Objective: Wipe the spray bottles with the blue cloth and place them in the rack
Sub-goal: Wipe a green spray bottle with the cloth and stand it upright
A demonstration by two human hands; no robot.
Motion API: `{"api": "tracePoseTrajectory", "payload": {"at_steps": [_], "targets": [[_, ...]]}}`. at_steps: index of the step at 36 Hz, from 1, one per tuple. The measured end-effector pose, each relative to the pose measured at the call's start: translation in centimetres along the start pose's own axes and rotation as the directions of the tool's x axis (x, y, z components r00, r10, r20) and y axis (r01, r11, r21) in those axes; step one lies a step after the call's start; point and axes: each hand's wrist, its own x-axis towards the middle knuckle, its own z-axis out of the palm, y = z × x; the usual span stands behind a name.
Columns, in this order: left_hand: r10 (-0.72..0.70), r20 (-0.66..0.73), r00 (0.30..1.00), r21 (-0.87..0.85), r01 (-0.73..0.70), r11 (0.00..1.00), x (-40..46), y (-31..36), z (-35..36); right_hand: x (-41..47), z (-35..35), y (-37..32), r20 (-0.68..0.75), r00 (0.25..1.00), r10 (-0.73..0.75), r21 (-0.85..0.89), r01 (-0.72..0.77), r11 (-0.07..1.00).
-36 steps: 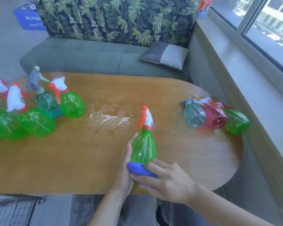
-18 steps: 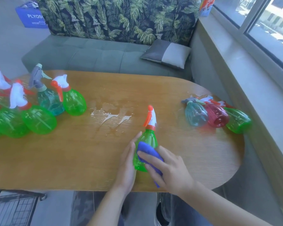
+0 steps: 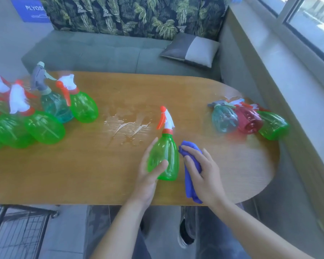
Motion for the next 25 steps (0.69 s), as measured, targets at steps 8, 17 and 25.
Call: {"api": "tracePoseTrajectory", "payload": {"at_steps": [8, 17, 25], "targets": [[0.012, -0.020, 1.000, -0.027, -0.013, 1.000, 0.2, -0.5, 0.1, -1.5, 0.4, 0.1, 0.007, 1.000, 0.022, 0.013, -0.022, 1.000], [0.030, -0.005, 1.000, 0.027, -0.030, 0.999, 0.4, -0.7, -0.1, -1.9, -0.3, 0.6, -0.005, 1.000, -0.017, -0.019, 0.017, 1.000], [0.002, -0.002, 1.000, -0.018, -0.002, 1.000, 0.4, -0.9, 0.0, 0.6, -0.6, -0.8, -0.033, 0.989, -0.146, -0.094, 0.142, 0.985]]}}
